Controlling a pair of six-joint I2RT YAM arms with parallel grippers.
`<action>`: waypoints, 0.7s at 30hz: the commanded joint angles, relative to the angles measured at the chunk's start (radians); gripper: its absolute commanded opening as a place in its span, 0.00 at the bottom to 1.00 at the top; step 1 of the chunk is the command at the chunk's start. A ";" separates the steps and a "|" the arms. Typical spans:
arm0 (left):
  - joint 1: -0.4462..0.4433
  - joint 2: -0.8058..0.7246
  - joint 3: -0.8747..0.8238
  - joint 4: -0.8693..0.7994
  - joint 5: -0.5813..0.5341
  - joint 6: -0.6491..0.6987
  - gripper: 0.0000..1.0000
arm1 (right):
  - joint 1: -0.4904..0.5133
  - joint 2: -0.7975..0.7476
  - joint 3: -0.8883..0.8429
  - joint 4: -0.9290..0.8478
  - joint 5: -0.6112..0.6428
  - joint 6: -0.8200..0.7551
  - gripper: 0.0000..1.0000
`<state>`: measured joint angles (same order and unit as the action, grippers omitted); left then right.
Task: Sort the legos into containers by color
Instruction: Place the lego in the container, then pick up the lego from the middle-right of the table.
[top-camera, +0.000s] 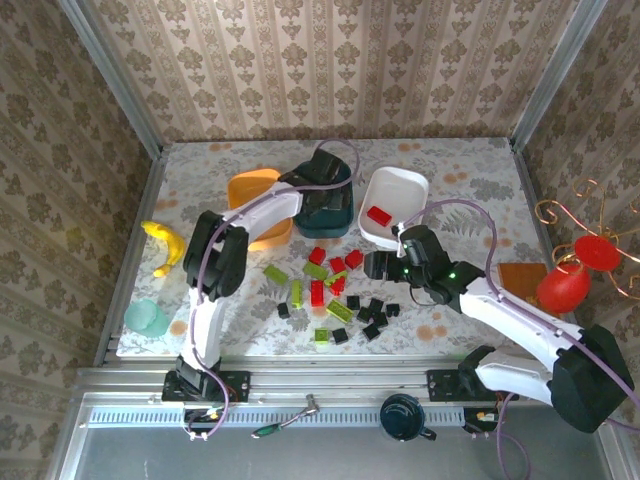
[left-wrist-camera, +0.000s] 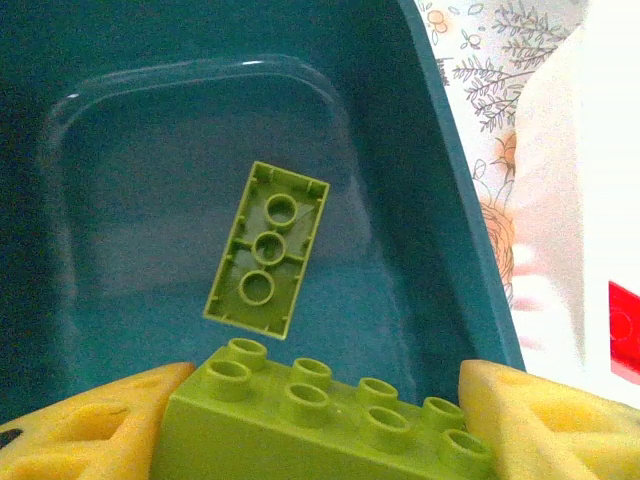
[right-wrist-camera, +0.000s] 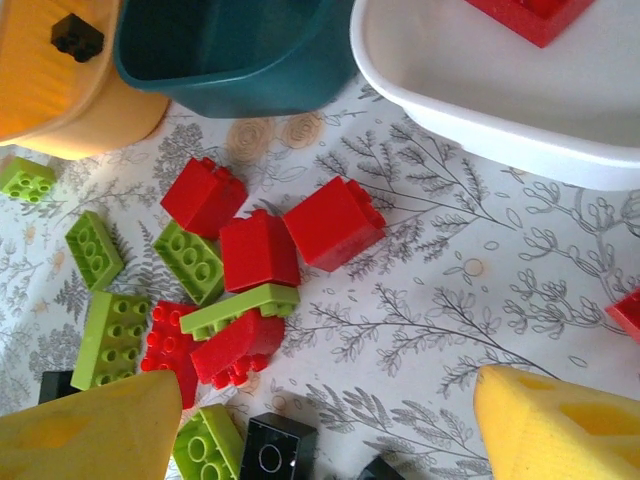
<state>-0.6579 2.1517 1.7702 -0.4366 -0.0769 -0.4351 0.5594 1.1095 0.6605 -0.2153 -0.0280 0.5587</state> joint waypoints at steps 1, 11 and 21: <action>0.001 0.018 0.096 -0.075 0.027 0.011 0.70 | -0.011 -0.028 -0.018 -0.063 0.060 0.027 0.79; -0.054 -0.258 -0.104 0.067 0.055 -0.010 0.94 | -0.151 0.013 -0.019 -0.156 0.151 0.127 0.85; -0.247 -0.695 -0.626 0.273 -0.082 -0.045 1.00 | -0.250 0.248 0.034 -0.130 0.182 0.158 0.88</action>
<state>-0.8742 1.4960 1.2465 -0.2070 -0.0864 -0.4591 0.3260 1.3022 0.6537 -0.3225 0.1169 0.6853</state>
